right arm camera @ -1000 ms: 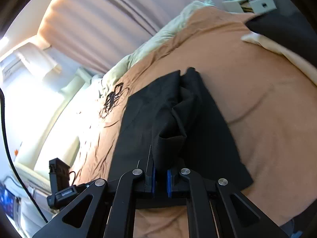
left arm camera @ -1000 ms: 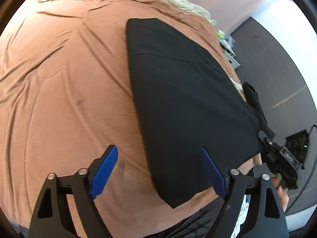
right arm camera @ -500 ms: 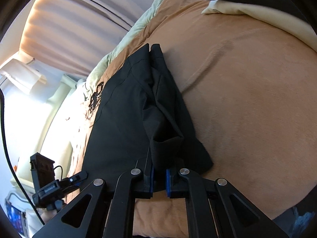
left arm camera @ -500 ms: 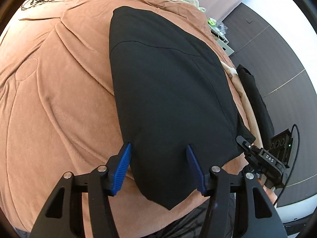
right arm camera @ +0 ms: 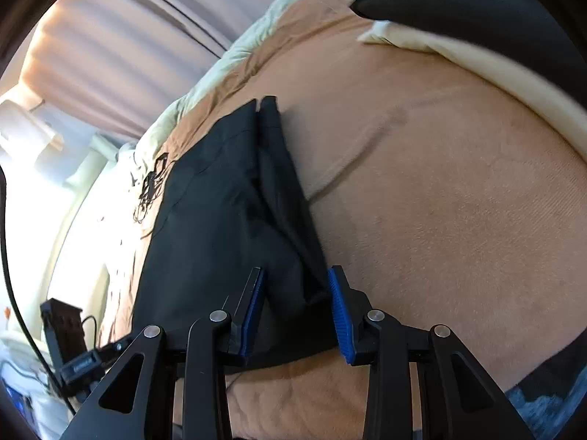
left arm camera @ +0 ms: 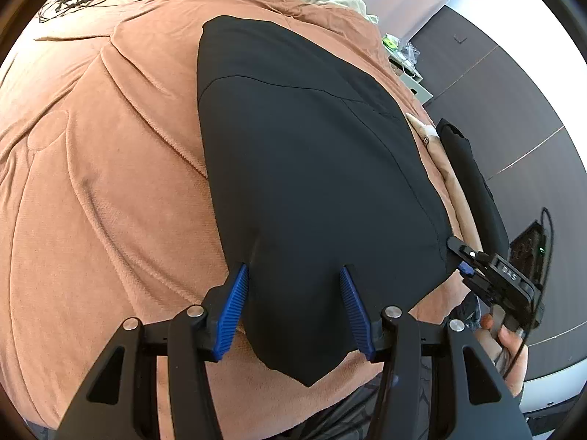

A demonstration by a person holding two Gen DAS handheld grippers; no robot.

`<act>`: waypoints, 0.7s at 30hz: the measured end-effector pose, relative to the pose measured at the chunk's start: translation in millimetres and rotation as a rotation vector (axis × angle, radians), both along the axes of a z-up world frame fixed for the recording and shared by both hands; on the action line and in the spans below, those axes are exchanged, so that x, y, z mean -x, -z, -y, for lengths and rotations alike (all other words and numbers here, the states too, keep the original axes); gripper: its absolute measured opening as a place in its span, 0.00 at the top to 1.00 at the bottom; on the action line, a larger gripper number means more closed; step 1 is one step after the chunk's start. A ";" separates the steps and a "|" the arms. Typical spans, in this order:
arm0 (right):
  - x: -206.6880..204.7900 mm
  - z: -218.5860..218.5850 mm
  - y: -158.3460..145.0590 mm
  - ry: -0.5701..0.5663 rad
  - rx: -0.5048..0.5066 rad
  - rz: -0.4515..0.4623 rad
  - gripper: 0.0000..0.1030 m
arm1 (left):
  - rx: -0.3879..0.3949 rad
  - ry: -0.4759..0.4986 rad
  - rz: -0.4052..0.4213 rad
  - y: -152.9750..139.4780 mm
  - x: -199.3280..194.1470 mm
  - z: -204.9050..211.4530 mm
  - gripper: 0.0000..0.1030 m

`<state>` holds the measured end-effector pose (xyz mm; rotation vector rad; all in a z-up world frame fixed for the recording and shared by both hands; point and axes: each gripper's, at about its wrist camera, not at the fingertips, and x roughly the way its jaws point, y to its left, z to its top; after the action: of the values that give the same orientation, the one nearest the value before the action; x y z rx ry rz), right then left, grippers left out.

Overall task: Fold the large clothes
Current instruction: 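Grasp the folded jacket edge with the right tool and straighten it, then grasp the end of the folded black jacket with the left tool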

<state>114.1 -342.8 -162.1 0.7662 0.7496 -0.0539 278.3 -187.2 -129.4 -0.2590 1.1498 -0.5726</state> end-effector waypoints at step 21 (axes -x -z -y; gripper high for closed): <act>-17.1 -8.0 27.3 -0.115 -0.025 -0.083 0.62 | 0.000 0.009 0.005 5.2 11.6 -5.4 0.66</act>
<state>131.2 -334.8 -189.5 0.7471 0.8734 0.0278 266.7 -181.8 -134.7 -0.2527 1.1466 -0.5811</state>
